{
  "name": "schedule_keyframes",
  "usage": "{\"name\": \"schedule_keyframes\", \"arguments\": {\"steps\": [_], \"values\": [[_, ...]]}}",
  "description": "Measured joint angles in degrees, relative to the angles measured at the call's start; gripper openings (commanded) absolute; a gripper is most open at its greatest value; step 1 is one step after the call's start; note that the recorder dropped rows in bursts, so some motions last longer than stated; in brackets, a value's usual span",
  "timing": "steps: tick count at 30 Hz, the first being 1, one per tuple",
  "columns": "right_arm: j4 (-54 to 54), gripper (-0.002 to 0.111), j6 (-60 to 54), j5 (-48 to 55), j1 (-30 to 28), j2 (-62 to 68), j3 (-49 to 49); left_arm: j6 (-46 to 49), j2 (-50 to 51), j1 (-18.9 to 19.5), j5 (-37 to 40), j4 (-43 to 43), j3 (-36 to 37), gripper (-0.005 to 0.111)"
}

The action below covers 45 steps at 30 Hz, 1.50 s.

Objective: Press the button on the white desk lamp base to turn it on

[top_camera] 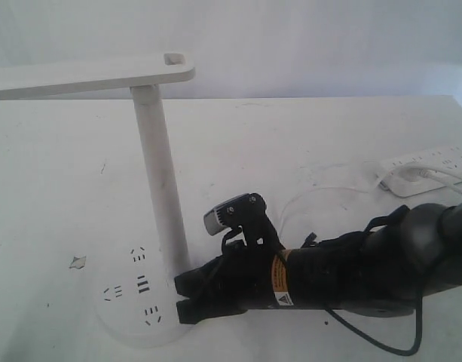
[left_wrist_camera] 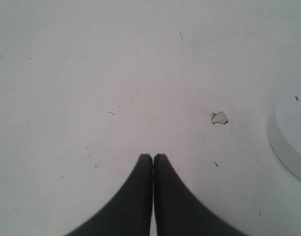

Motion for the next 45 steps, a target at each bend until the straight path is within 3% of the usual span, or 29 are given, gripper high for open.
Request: {"name": "schedule_keyframes", "arguments": {"steps": [13,45], "values": [[-1.9,0.000,2.5,2.5,3.3,0.0,0.0,0.0,0.0,0.0,0.0,0.0,0.0,0.000],[7.0,0.000,-0.9,4.7,3.5,-0.2,0.0,0.0,0.0,0.0,0.0,0.0,0.0,0.000]]}}
